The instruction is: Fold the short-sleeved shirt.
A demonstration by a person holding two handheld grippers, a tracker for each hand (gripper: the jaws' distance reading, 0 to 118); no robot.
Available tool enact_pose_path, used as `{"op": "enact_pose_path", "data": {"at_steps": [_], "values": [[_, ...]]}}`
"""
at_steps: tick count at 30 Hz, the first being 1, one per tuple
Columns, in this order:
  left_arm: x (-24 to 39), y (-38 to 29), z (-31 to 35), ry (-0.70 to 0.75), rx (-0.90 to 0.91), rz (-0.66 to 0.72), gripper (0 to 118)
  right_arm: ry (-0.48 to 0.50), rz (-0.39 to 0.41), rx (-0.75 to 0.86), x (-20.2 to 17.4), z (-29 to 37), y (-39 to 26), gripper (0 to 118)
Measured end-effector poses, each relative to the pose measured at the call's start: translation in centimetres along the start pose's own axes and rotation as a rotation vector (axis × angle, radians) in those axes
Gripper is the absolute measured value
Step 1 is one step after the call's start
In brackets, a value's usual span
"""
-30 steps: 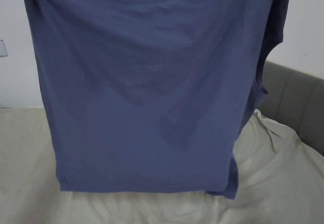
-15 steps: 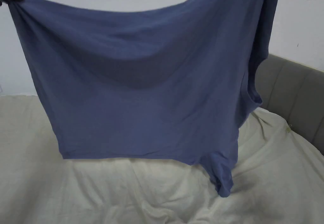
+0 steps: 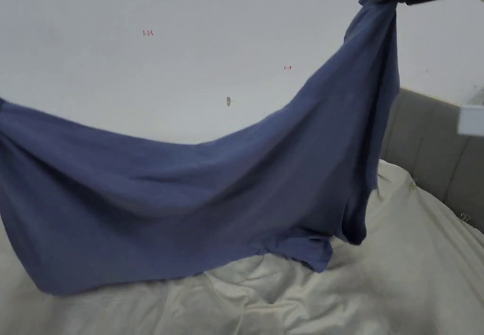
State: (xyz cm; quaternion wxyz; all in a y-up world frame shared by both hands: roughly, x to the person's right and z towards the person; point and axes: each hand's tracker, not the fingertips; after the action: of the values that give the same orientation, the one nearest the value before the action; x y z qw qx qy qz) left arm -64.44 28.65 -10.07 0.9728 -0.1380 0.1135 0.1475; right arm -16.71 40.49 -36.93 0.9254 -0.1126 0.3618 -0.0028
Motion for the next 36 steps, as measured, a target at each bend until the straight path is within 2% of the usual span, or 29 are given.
{"op": "enact_pose_path", "data": {"at_steps": [3,7,11,14,16,18,19,20,21,22,23,24,25,30,31,32,33,34,35,36], "values": [[-0.1,-3.4,0.9,-0.007,-0.099,-0.041,7,0.053,-0.018,-0.090,0.3,1.3,-4.0,0],[-0.3,-9.9,-1.3,-0.052,-0.316,-0.010,7,0.116,-0.058,-0.251,1.4,-0.1,-12.2,0],[0.0,-18.8,-5.5,-0.070,-0.540,0.055,7,0.073,-0.092,-0.463,2.7,-4.4,-23.1,0],[-1.0,-24.4,-9.0,-0.046,-0.704,0.147,7,0.031,-0.184,-0.654,3.9,-8.2,-30.9,0],[-1.7,-26.9,-10.0,-0.015,-0.735,0.188,7,0.002,-0.200,-0.764,4.4,-10.1,-34.9,0],[-2.3,-27.9,-10.2,0.016,-0.726,0.197,7,-0.023,-0.204,-0.788,5.5,-10.9,-36.9,0],[-2.6,-27.9,-9.8,0.008,-0.719,0.200,11,-0.025,-0.206,-0.796,5.7,-11.2,-37.6,2],[-2.8,-28.0,-9.6,0.018,-0.710,0.201,32,-0.028,-0.208,-0.805,5.9,-11.4,-38.0,9],[-2.9,-27.9,-9.4,0.031,-0.708,0.203,79,-0.010,-0.222,-0.798,6.3,-11.0,-38.0,44],[-3.6,-27.8,-9.2,0.004,-0.701,0.209,106,0.020,-0.243,-0.773,6.5,-10.7,-38.0,79],[-4.2,-27.4,-8.8,-0.034,-0.662,0.228,114,0.029,-0.244,-0.747,6.6,-10.3,-38.0,106],[-4.4,-26.8,-8.2,-0.026,-0.621,0.236,114,0.017,-0.238,-0.709,6.7,-9.8,-37.6,117],[-4.6,-26.1,-7.7,-0.017,-0.598,0.238,114,0.011,-0.245,-0.644,7.0,-9.1,-36.9,114],[-5.0,-23.7,-5.1,-0.011,-0.494,0.235,114,0.008,-0.302,-0.617,7.5,-6.9,-35.6,113],[-4.5,-23.4,-4.5,-0.018,-0.498,0.232,112,0.012,-0.305,-0.620,7.6,-6.6,-35.2,111],[-4.2,-23.3,-3.9,-0.028,-0.475,0.218,109,0.024,-0.305,-0.612,7.6,-6.2,-34.8,103],[-3.8,-23.1,-3.1,-0.018,-0.396,0.182,93,0.037,-0.288,-0.560,7.5,-5.7,-34.2,76],[-3.3,-23.0,-2.5,0.004,-0.338,0.155,64,0.036,-0.255,-0.500,7.4,-5.3,-33.6,43],[-2.9,-22.9,-2.1,0.023,-0.305,0.148,13,0.030,-0.226,-0.467,7.4,-5.1,-33.0,9],[-2.7,-22.9,-1.8,0.049,-0.270,0.139,0,0.015,-0.198,-0.436,7.4,-5.2,-32.4,0]]}}
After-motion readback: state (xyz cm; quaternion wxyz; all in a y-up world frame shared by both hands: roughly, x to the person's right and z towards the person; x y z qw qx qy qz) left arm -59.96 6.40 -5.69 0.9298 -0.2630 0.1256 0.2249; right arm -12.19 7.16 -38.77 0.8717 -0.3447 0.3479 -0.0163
